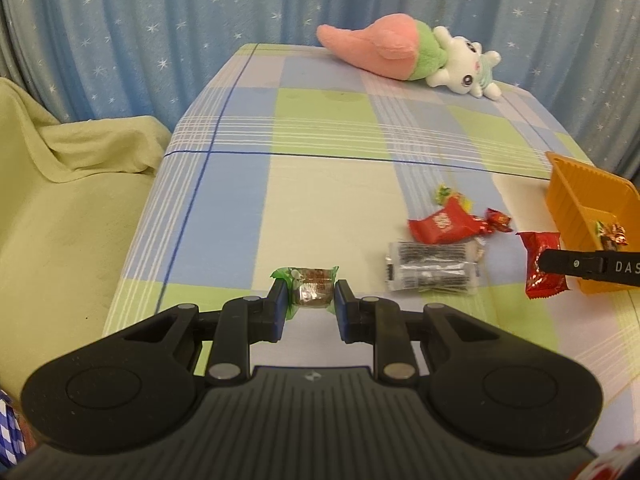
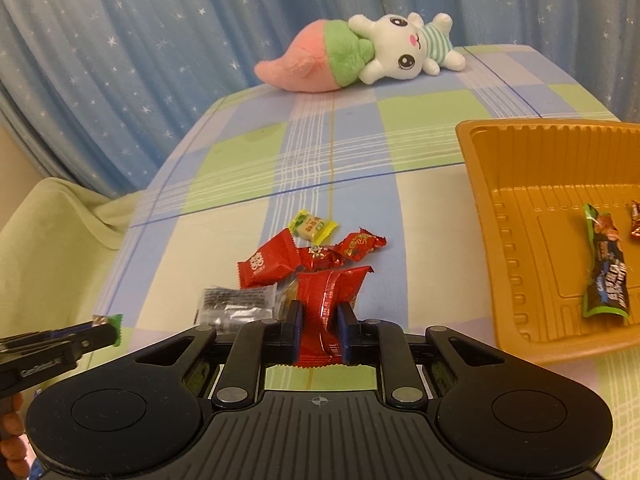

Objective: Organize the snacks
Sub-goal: 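Grasp the red candy packet with the right gripper while the left holds its candy, then carry both held candies with both grippers over the orange tray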

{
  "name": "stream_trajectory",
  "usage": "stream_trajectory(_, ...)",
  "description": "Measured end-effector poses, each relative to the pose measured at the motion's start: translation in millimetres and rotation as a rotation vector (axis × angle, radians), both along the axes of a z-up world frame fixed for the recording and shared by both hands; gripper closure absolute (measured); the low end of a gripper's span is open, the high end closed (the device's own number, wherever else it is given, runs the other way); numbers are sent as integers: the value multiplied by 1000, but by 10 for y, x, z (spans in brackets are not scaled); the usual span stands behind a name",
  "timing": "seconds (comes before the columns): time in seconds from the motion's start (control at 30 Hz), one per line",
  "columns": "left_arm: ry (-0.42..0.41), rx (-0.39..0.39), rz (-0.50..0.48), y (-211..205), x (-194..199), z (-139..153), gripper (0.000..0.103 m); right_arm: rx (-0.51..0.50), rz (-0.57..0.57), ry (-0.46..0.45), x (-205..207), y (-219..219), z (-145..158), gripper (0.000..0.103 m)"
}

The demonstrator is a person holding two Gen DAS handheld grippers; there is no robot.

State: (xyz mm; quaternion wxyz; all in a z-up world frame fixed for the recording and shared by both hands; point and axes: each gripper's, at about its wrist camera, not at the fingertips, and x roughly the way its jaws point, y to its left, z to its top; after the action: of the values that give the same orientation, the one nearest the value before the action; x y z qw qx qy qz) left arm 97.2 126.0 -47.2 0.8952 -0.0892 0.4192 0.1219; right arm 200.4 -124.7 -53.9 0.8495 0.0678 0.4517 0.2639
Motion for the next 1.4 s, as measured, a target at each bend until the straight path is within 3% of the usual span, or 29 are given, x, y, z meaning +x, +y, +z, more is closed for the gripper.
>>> stream_trajectory(0.37, -10, -13, -106, -532, -25, 104, 81, 45, -5, -3, -259, -470, 205, 85)
stream_trajectory(0.77, -34, -20, -257, -1335, 128, 231, 81, 59, -73, -25, -389, -1270, 393, 85)
stream_trajectory(1.07, -60, -21, -335, -1937, 359, 299, 81, 52, -158, -41, -289, -1967, 456, 85)
stream_trajectory(1.4, -85, -21, -339, -2425, 639, 340, 81, 44, -211, -72, 19, -2580, 511, 85)
